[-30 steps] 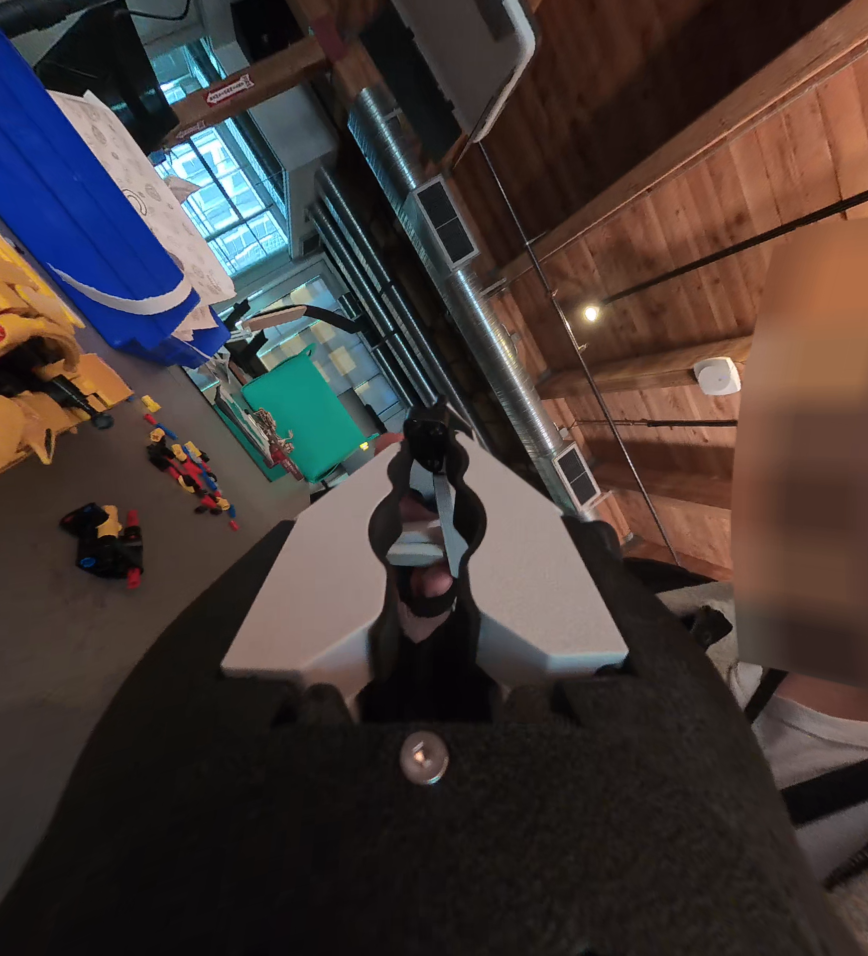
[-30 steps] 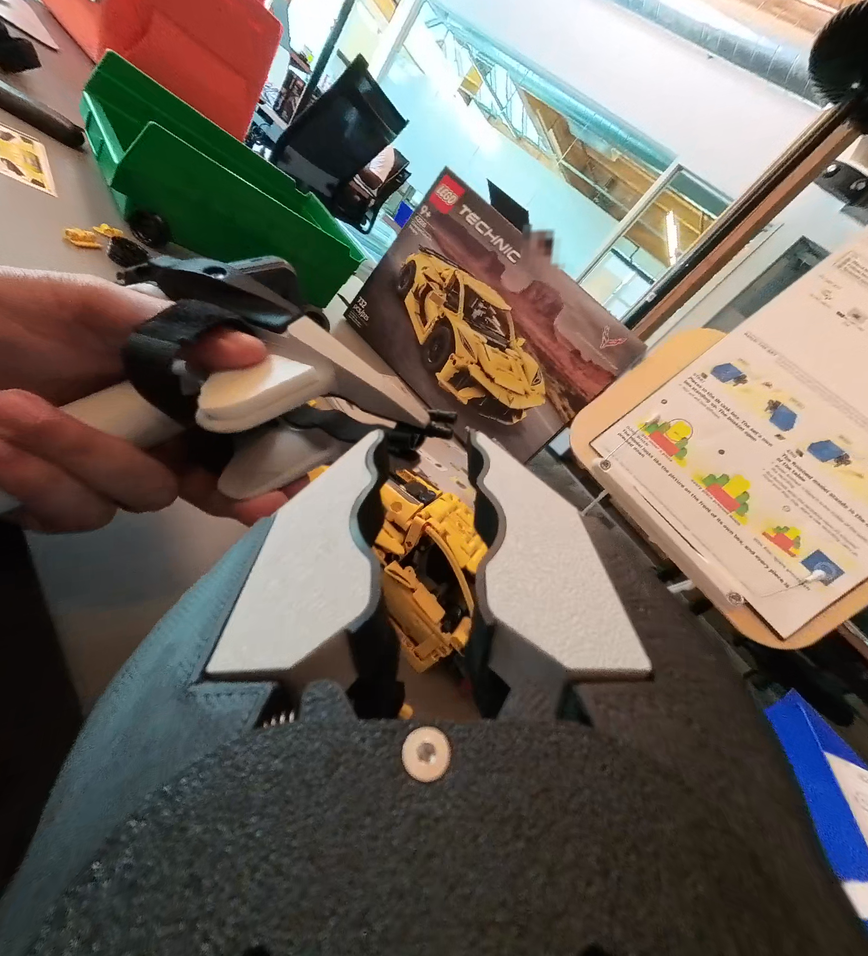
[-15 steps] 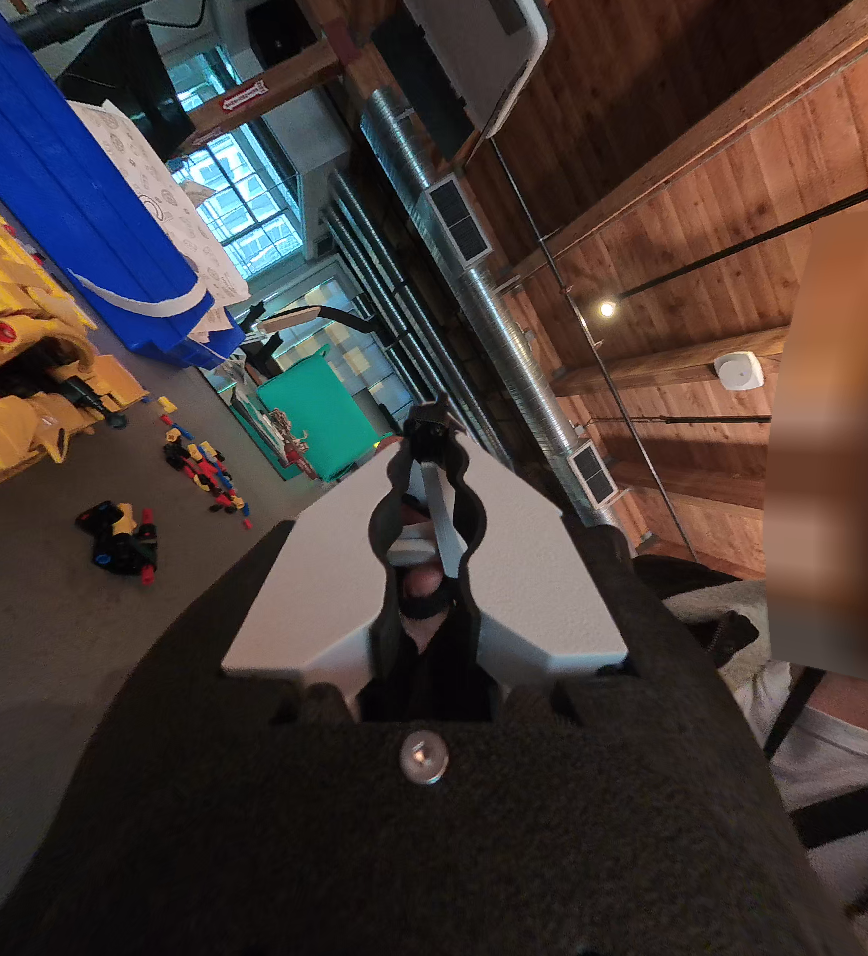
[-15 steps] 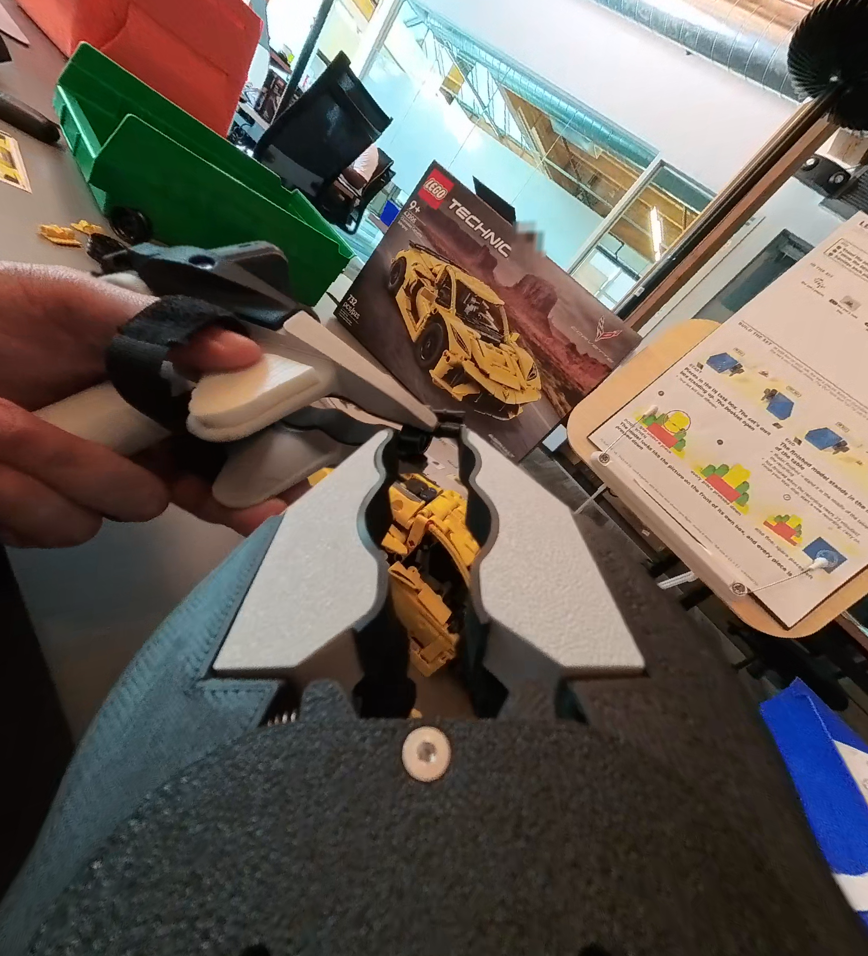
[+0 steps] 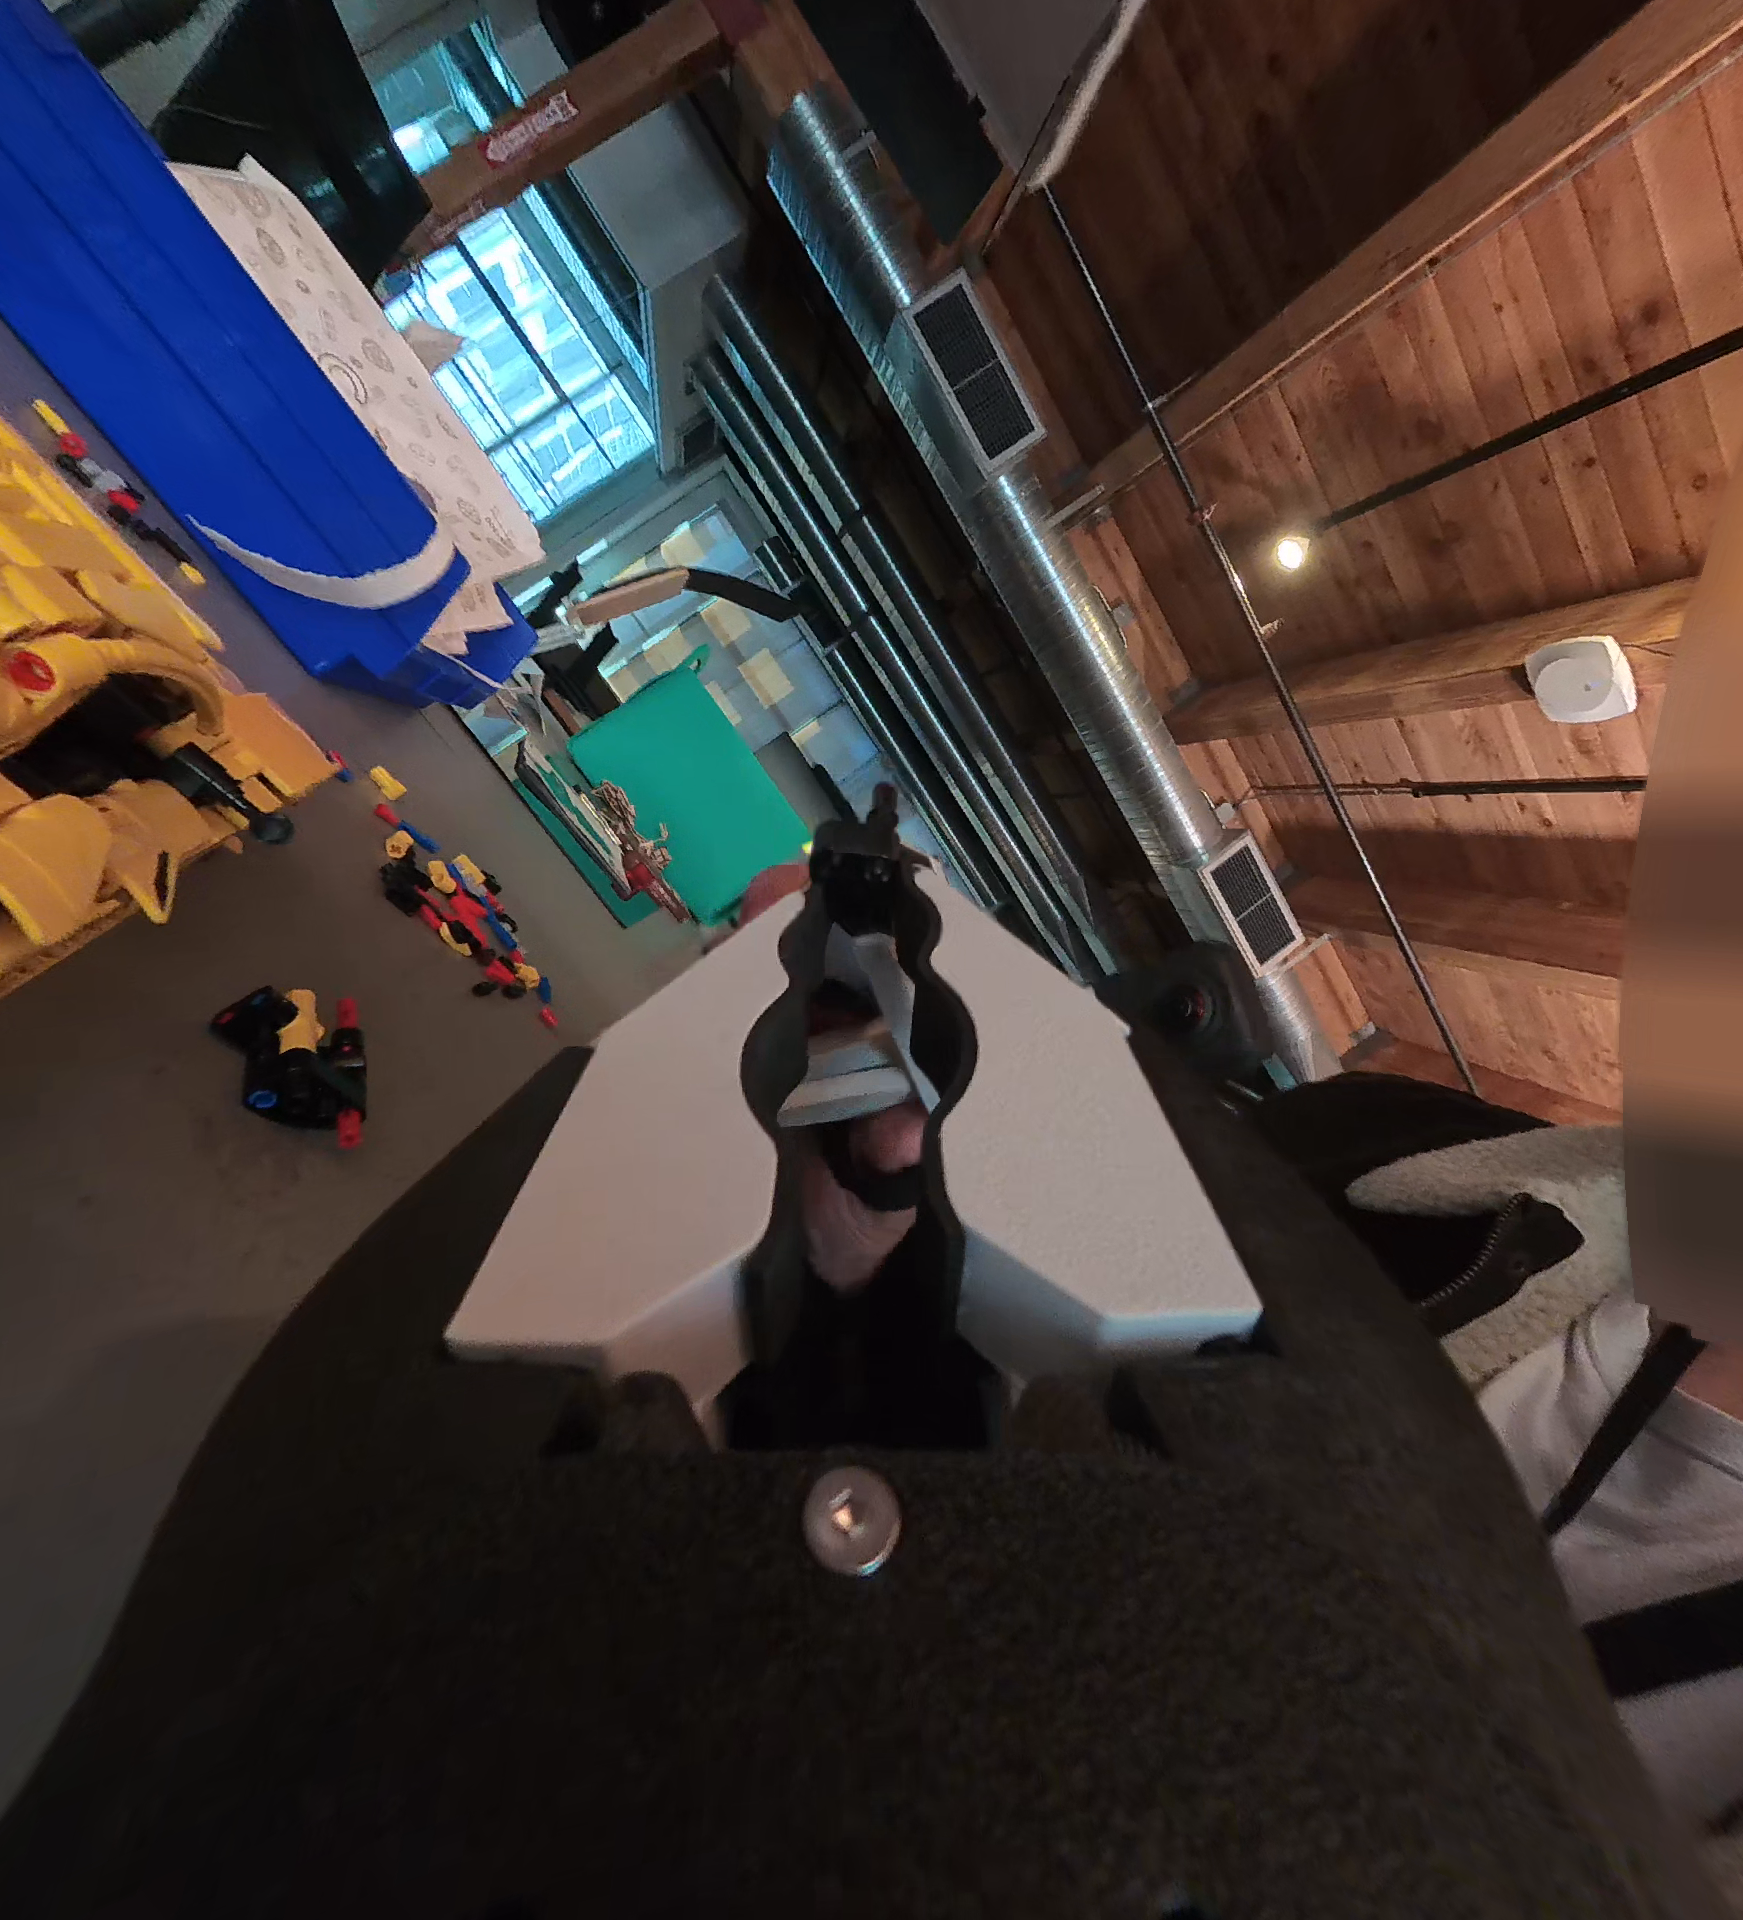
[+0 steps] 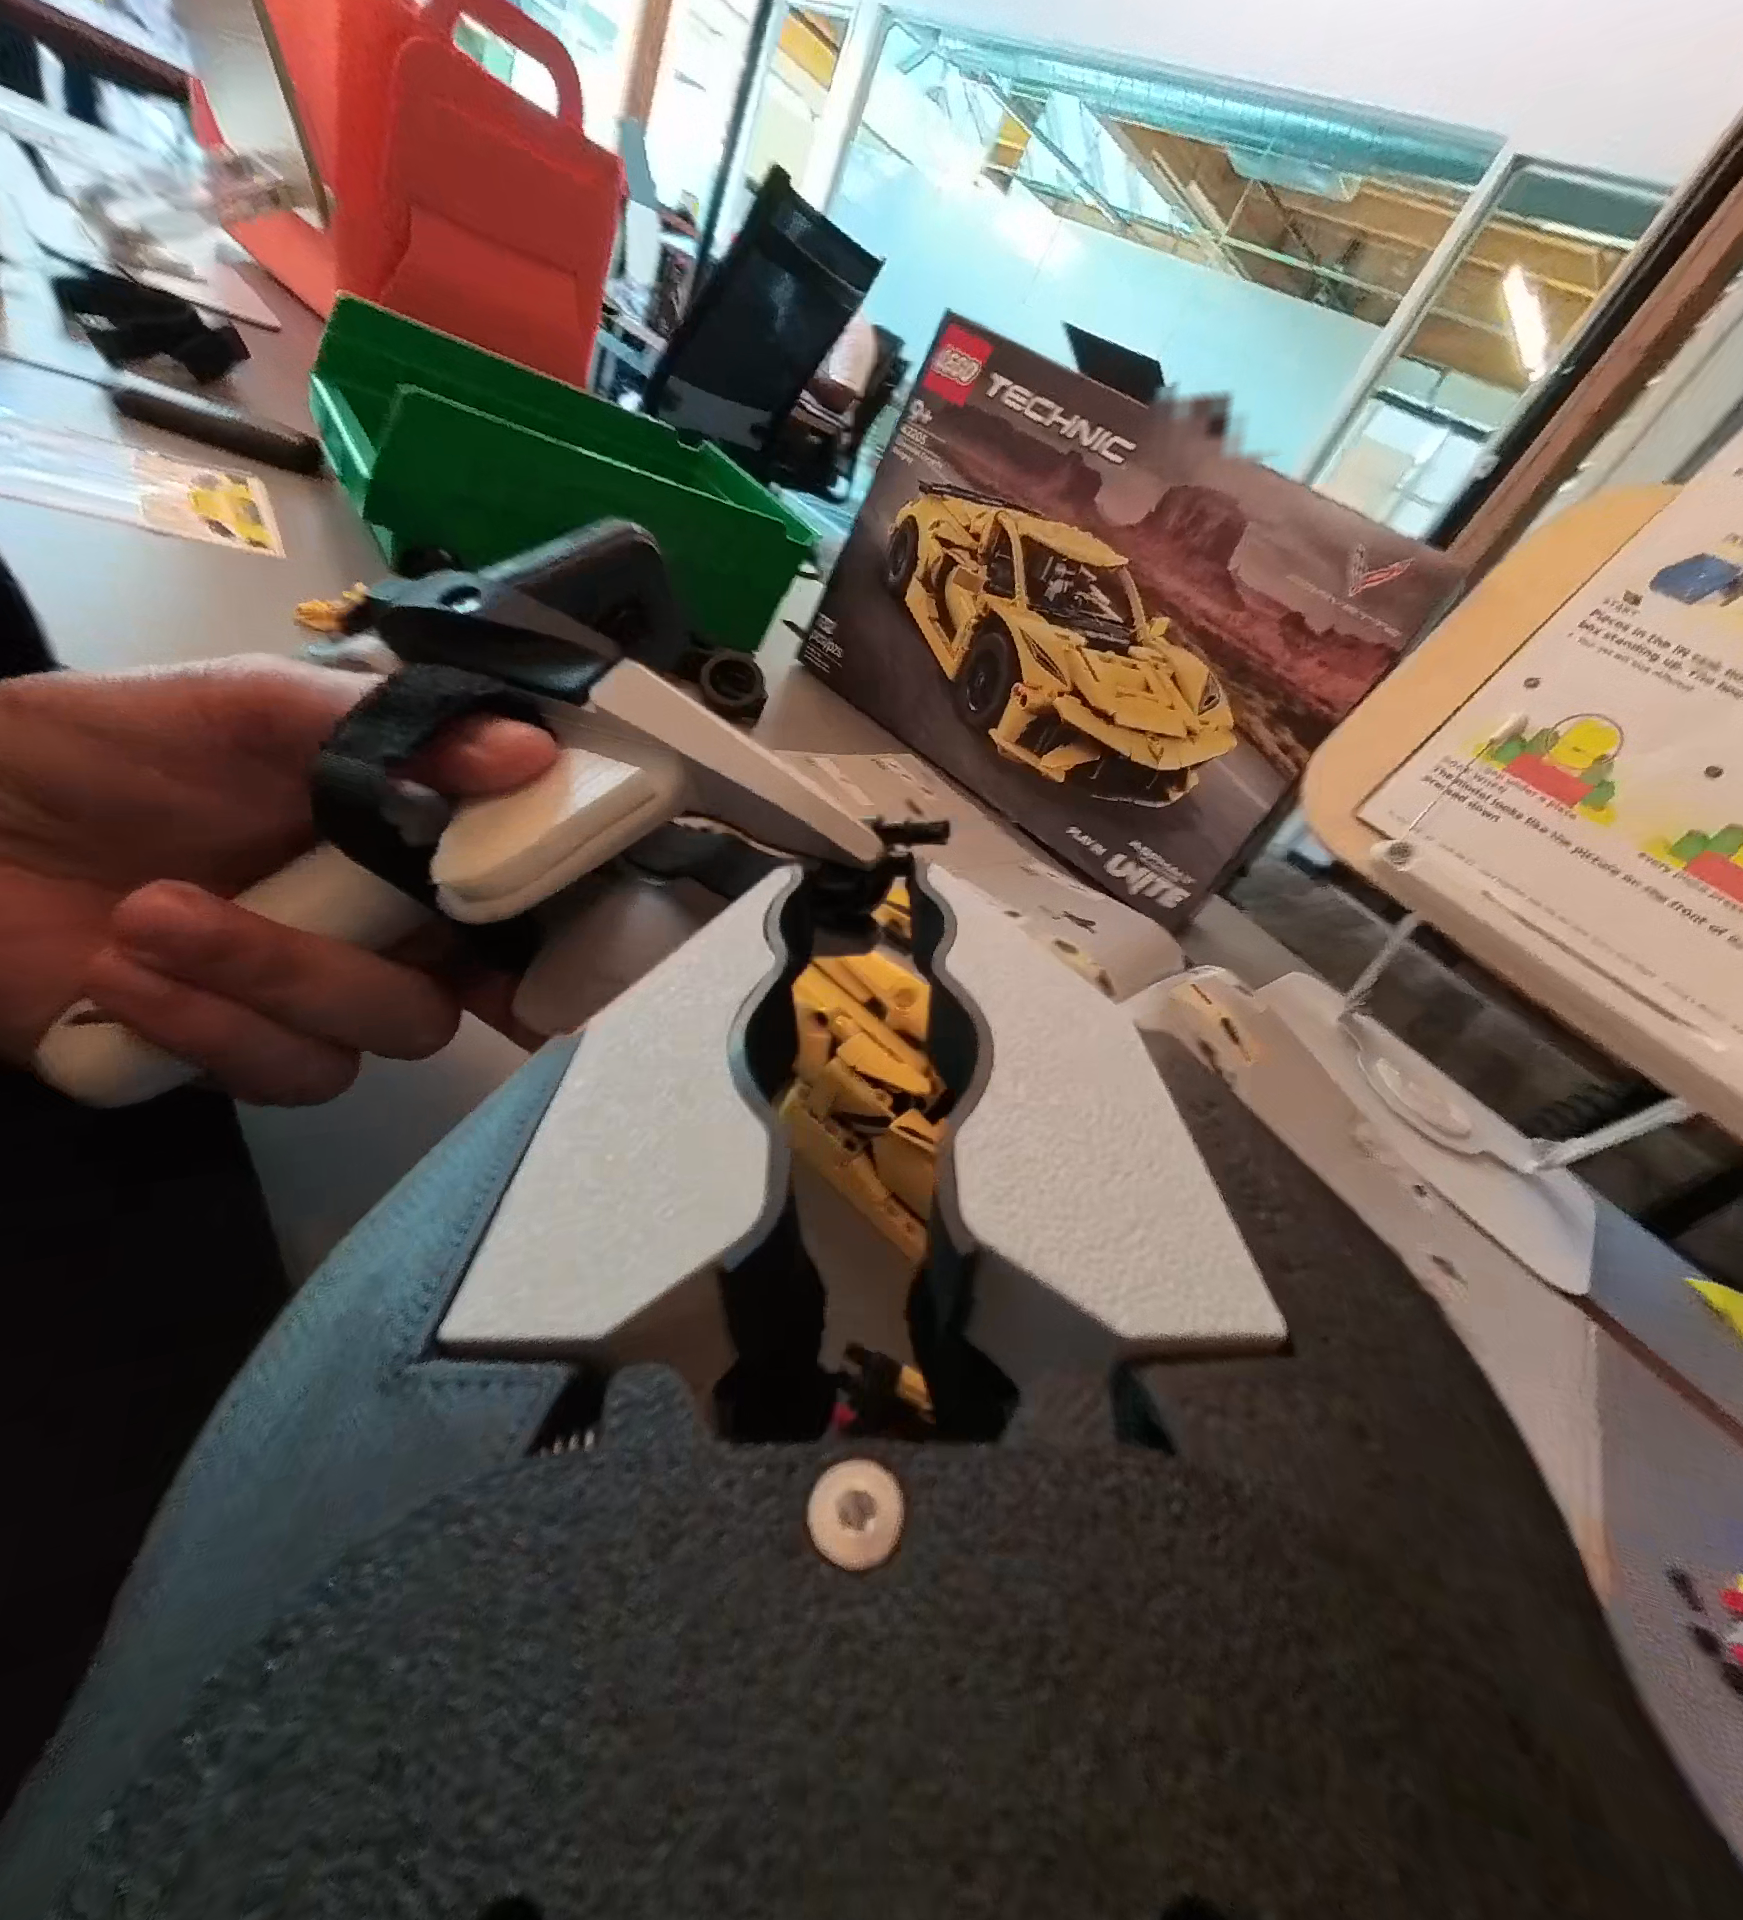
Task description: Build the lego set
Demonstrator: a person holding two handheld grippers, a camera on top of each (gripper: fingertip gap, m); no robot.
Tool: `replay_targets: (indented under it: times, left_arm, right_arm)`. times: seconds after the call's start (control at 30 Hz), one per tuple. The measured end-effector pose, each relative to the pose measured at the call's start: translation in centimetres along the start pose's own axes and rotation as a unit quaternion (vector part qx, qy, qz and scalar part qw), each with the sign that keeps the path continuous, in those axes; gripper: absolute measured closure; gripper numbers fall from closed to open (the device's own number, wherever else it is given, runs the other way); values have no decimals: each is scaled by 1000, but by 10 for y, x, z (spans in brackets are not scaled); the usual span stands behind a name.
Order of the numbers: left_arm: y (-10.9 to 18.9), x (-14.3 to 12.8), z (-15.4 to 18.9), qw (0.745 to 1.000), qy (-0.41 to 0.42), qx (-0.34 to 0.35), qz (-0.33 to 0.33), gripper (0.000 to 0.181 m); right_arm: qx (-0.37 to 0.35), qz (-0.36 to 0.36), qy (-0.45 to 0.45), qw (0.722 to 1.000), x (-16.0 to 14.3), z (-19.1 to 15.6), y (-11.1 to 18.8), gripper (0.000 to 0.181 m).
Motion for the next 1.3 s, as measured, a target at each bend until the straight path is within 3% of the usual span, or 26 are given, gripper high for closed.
replay_targets:
  times: [0.13, 0.2, 0.27, 0.63, 0.9, 1.1, 1.3]
  left_arm:
    - [0, -2, 3, 999, 5, -14, -32, 168]
    - [-4, -9, 6, 997, 19, -38, -66, 169]
    - [-11, -20, 7, 992, 18, -44, -114, 168]
    - [-23, -47, 13, 975, -25, -39, -216, 168]
    - [-20, -35, 11, 985, -10, -37, -169, 168]
    - [-17, -26, 14, 990, -16, -51, -129, 168]
    - [-15, -21, 9, 994, -14, -33, -106, 168]
  right_arm:
    - [99, 34, -100, 989, 2, 21, 28, 147]
    - [185, 51, -163, 968, 1, 34, 42, 156]
    - [260, 45, -212, 941, -3, 38, 49, 152]
    - [378, 15, -196, 905, -3, 24, 49, 166]
    - [318, 37, -214, 923, -6, 26, 41, 174]
    - [252, 123, -302, 911, -8, 21, 34, 177]
    - [222, 120, -315, 915, -13, 23, 29, 178]
Point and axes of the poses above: each gripper's, where its closed fingertips meet, y back along the fingers, x out of its top, z = x × y across the jaws, the point moved 7 cm from there along y, back along the fingers, and after that the axes turned 3 degrees about y, right-handed, at the moved point
